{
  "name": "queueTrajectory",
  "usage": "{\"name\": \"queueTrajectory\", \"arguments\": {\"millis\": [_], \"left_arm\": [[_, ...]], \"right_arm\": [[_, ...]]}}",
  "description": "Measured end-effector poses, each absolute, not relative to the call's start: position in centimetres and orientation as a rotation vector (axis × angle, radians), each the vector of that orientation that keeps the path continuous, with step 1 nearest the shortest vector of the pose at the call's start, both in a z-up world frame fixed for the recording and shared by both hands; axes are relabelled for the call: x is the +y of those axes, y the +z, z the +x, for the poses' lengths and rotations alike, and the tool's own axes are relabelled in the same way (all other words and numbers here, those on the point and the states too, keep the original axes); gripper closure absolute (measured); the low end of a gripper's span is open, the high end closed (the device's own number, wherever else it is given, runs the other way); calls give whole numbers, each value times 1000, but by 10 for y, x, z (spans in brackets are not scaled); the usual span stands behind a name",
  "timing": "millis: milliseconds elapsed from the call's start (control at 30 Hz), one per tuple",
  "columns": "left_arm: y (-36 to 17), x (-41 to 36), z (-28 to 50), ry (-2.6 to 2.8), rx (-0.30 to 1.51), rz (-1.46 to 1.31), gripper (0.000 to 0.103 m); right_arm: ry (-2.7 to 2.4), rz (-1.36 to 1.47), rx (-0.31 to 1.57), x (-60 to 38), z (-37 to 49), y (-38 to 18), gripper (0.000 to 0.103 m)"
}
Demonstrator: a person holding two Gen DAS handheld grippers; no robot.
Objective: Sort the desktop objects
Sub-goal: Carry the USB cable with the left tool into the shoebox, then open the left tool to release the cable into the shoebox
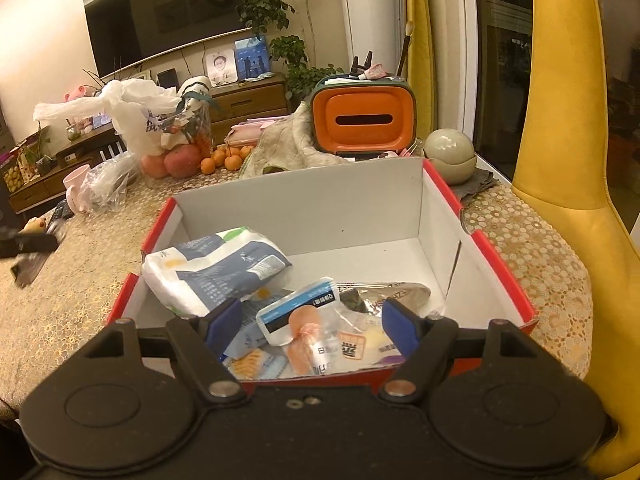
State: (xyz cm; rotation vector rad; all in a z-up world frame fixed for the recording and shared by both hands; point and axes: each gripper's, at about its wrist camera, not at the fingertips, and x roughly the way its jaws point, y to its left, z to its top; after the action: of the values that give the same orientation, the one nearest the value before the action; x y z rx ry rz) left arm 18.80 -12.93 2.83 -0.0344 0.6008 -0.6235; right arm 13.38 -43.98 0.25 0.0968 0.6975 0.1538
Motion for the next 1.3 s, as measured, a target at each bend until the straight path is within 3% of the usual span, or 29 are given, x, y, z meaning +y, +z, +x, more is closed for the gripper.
{"name": "queueTrajectory", "arguments": {"millis": [200, 600, 900, 1300], "left_arm": [[42, -203, 198, -752, 578, -19, 95], [-1, -281, 220, -861, 691, 61, 95], [-27, -291, 228, -873, 805, 57, 95], [-13, -281, 216, -862, 776, 44, 92]], "right_arm": [[178, 81, 696, -445, 136, 0, 26], [214, 42, 715, -453, 141, -8, 26], [223, 19, 716, -454, 137, -9, 27], [227, 1, 722, -451, 132, -3, 27]]}}
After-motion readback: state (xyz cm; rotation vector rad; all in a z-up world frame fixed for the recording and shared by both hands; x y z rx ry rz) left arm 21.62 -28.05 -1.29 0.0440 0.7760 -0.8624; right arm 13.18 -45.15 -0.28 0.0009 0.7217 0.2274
